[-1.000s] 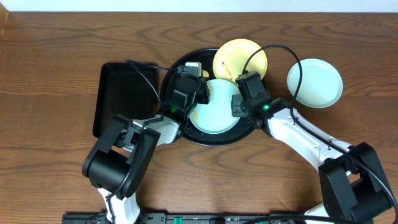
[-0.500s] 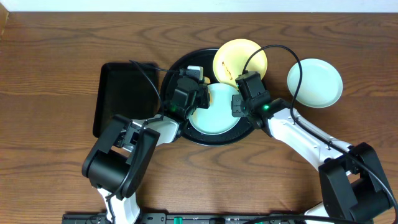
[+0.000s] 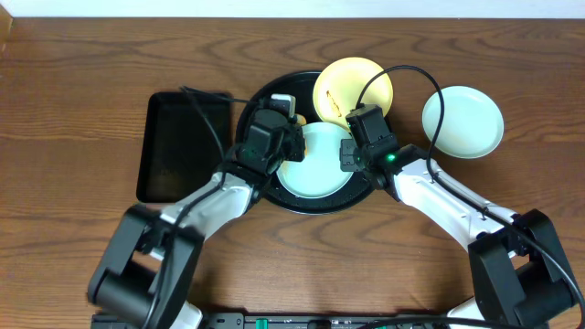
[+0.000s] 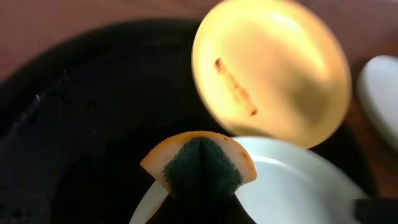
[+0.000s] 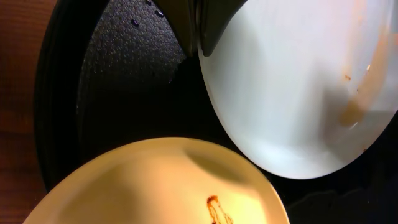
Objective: Clean dirty plates on tray and stack at the side
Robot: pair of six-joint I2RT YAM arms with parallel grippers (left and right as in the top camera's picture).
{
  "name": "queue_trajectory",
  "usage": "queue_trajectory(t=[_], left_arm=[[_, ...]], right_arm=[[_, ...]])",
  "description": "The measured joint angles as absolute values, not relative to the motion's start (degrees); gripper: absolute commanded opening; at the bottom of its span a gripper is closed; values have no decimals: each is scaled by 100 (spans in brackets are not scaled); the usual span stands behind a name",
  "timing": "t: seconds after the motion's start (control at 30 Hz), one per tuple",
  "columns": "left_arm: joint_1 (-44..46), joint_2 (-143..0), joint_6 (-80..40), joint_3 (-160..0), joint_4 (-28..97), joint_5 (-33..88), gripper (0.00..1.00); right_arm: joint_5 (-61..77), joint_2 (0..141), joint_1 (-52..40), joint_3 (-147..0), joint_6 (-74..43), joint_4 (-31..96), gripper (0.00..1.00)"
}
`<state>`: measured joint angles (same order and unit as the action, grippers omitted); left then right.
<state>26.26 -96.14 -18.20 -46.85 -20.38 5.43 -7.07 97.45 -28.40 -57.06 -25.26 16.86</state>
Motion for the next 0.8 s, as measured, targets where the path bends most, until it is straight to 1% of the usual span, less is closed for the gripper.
queue_trajectory(t=[0.17, 0.47, 0.63, 0.8], left_arm=[[2626, -9271, -1820, -4685, -2080, 550, 8], [2569, -9201, -1820, -4685, -2034, 567, 8], [2110, -8705, -1822, -4685, -1831, 585, 8], [1168, -7977, -1824, -4696, -1044, 851, 8]], right_arm=[[-707, 9745, -2840, -5706, -2526, 1686, 1], [-729, 9745, -2840, -5706, -2377, 1461, 1], [-819, 9745, -2840, -5780, -1946, 1221, 1], [-1031, 9745, -2847, -6077, -1245, 1173, 1]])
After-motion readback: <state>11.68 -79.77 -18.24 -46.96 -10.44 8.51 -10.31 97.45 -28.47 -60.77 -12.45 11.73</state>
